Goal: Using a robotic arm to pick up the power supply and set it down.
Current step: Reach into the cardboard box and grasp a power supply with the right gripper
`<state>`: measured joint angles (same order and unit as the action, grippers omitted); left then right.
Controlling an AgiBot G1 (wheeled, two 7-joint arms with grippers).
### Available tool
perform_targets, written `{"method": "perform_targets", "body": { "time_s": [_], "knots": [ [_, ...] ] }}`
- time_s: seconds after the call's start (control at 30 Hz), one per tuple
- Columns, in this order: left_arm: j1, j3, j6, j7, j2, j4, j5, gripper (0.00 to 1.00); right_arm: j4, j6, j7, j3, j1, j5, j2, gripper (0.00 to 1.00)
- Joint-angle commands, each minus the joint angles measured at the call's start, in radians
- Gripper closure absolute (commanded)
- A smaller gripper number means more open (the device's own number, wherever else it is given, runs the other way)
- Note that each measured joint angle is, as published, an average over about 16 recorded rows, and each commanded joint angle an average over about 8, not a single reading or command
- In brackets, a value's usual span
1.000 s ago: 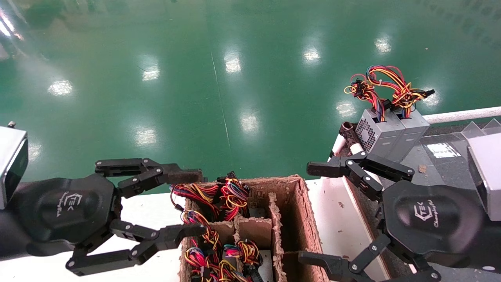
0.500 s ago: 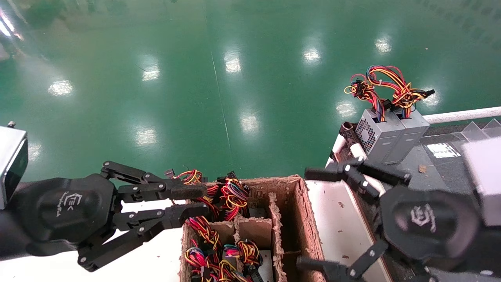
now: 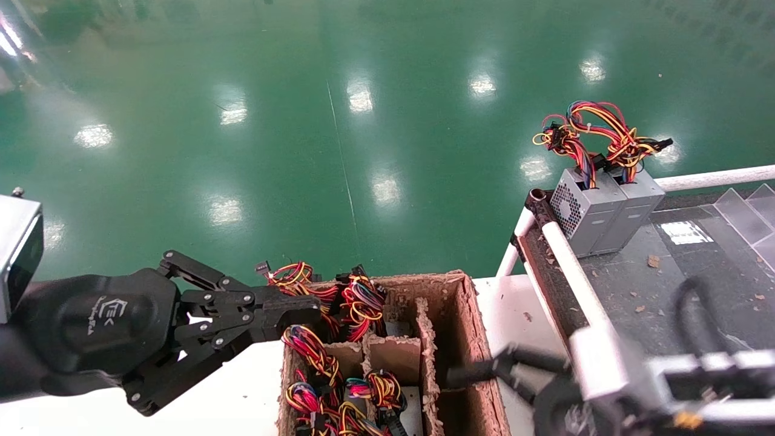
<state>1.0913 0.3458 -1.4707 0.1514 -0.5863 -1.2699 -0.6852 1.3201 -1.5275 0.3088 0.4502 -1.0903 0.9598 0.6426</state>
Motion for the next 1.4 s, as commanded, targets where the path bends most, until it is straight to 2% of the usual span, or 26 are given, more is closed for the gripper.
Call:
{"method": "perform_targets", "body": {
  "time_s": [0.03, 0.1, 0.13, 0.33, 0.37, 0.4, 1.0, 1.4],
  "knots": [
    [0.0, 0.0, 0.0, 0.0, 0.0, 0.0, 0.0, 0.0, 0.001, -0.01, 0.015, 0.026, -0.002, 0.031, 0.011, 0.0],
    [0.0, 0.0, 0.0, 0.0, 0.0, 0.0, 0.0, 0.0, -0.002, -0.021, 0.021, 0.05, 0.001, 0.046, 0.022, 0.02],
    [0.0, 0.0, 0.0, 0.0, 0.0, 0.0, 0.0, 0.0, -0.004, -0.025, 0.023, 0.061, 0.004, 0.052, 0.027, 0.1],
    [0.0, 0.0, 0.0, 0.0, 0.0, 0.0, 0.0, 0.0, -0.025, -0.034, 0.021, 0.124, 0.028, 0.074, 0.054, 0.85],
    [0.0, 0.0, 0.0, 0.0, 0.0, 0.0, 0.0, 0.0, -0.031, -0.033, 0.02, 0.133, 0.032, 0.076, 0.058, 0.96],
    [0.0, 0.0, 0.0, 0.0, 0.0, 0.0, 0.0, 0.0, -0.036, -0.033, 0.019, 0.141, 0.035, 0.08, 0.063, 1.0],
    [0.0, 0.001, 0.0, 0.0, 0.0, 0.0, 0.0, 0.0, -0.203, -0.022, -0.03, 0.246, -0.004, 0.167, 0.161, 1.0],
    [0.0, 0.001, 0.0, 0.0, 0.0, 0.0, 0.0, 0.0, -0.191, 0.027, -0.052, 0.26, -0.01, 0.216, 0.177, 1.0]
  ]
}}
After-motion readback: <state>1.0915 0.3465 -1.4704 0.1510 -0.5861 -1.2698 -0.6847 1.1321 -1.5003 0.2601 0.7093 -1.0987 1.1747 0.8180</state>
